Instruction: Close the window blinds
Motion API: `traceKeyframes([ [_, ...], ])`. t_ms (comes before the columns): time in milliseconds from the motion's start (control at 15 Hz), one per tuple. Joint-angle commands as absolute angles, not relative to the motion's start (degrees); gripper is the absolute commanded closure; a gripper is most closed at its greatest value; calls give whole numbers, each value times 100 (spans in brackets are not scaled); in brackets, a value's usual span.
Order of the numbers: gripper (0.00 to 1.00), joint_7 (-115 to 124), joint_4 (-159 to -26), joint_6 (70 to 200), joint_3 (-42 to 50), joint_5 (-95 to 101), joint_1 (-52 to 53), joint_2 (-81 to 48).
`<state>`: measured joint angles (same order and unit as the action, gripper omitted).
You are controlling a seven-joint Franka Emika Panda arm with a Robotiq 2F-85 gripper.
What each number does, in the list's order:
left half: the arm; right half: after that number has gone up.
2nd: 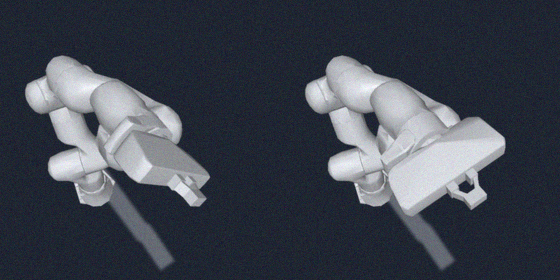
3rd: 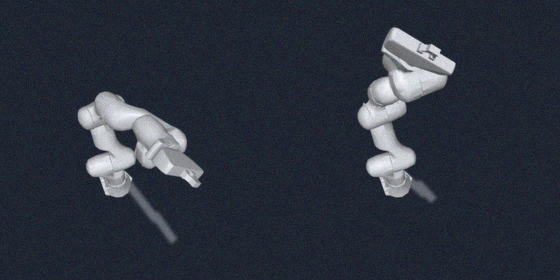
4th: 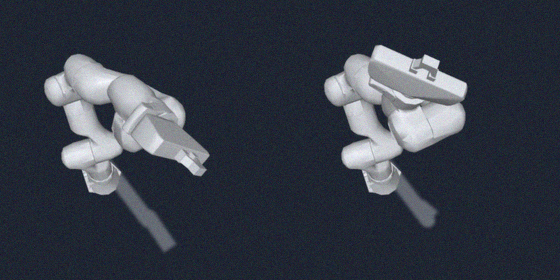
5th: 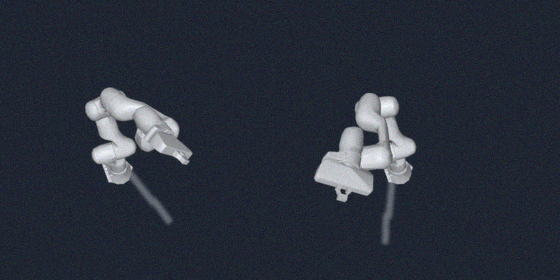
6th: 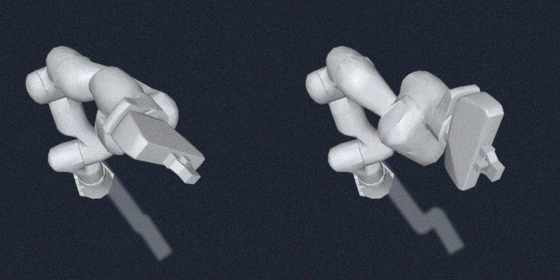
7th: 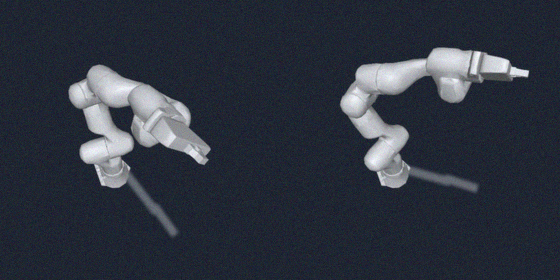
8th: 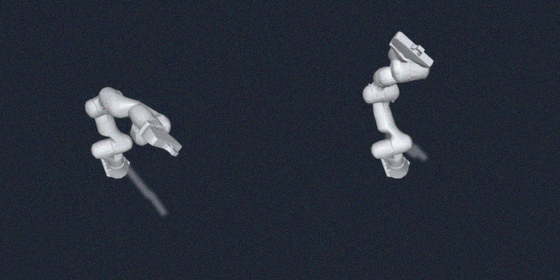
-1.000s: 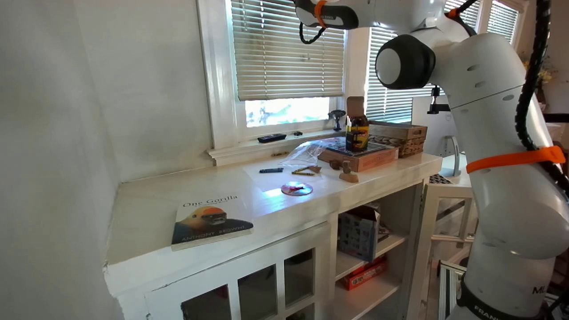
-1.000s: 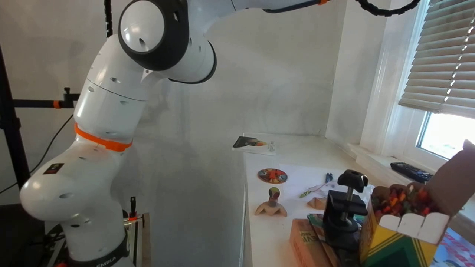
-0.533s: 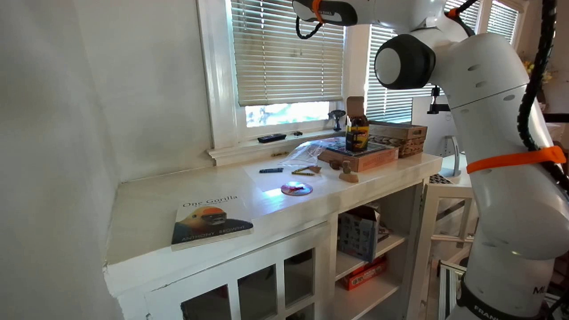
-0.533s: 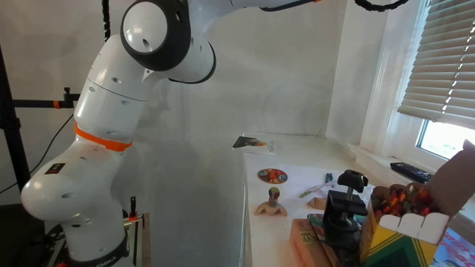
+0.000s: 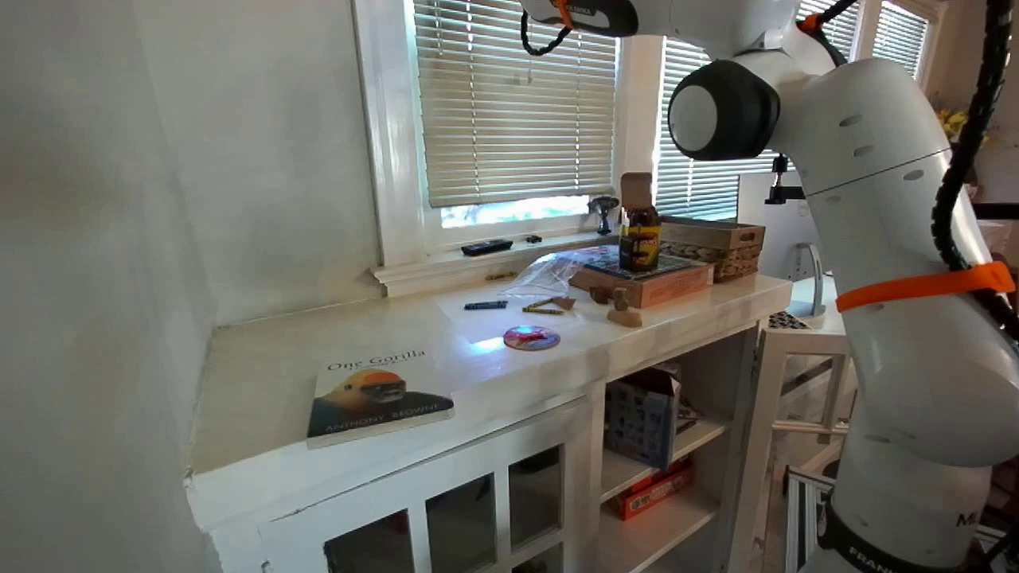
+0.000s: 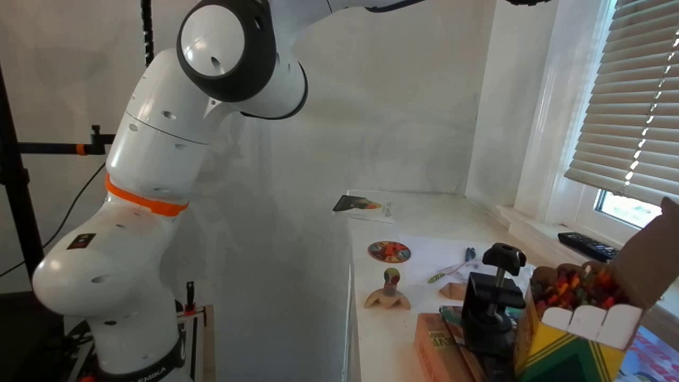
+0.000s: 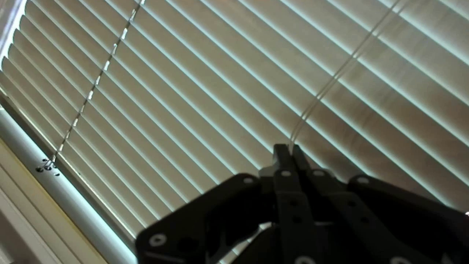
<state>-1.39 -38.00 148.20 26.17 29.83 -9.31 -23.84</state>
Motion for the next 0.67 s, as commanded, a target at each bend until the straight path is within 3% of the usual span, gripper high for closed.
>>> traceKeyframes([
  [0, 100, -10, -3440, 14751, 2636, 2945, -926, -2561],
  [467, 100, -46, -3339, 14691, 2549, 2885, -855, -2580],
  [533, 95, -11, -3360, 14544, 2581, 2910, -836, -2569],
  [600, 72, -103, -3428, 14314, 2573, 2924, -794, -2513],
])
